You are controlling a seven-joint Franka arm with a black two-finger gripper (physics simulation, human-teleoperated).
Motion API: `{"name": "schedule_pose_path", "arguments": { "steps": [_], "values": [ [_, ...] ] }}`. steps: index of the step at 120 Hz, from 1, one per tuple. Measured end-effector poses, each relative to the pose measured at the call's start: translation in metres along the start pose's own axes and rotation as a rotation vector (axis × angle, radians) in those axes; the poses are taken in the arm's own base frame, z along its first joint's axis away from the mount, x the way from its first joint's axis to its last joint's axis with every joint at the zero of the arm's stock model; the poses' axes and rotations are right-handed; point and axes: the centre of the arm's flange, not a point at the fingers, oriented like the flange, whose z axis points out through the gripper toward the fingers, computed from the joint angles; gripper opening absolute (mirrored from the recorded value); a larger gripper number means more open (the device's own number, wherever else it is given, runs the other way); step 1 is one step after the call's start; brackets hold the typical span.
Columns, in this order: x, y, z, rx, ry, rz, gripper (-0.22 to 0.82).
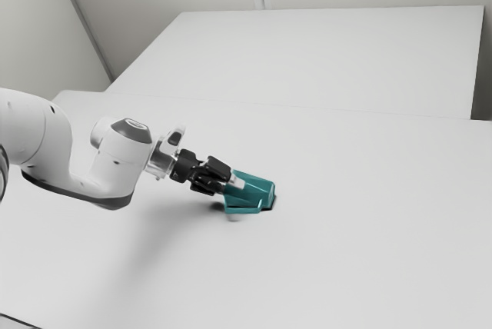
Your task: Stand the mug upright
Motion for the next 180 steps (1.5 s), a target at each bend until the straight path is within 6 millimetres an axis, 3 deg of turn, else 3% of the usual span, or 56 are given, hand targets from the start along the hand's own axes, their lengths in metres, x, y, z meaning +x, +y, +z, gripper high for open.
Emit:
{"name": "schedule_pose_path", "arguments": {
  "steps": [40, 88, 116, 140, 152, 180],
  "values": [
    [-0.001, -0.002, 0.005, -0.036, 0.015, -0.019, 0.12],
    [0.002, 0.007, 0.009, -0.058, 0.02, 0.014, -0.12],
    [0.023, 0.024, 0.001, -0.057, 0.042, 0.077, -0.17],
    [0.055, 0.049, -0.018, -0.005, 0.029, 0.209, -0.18],
    [0.068, 0.061, -0.029, 0.058, -0.026, 0.295, -0.18],
    [0.076, 0.07, -0.042, 0.237, -0.223, 0.41, -0.18]
  ]
}}
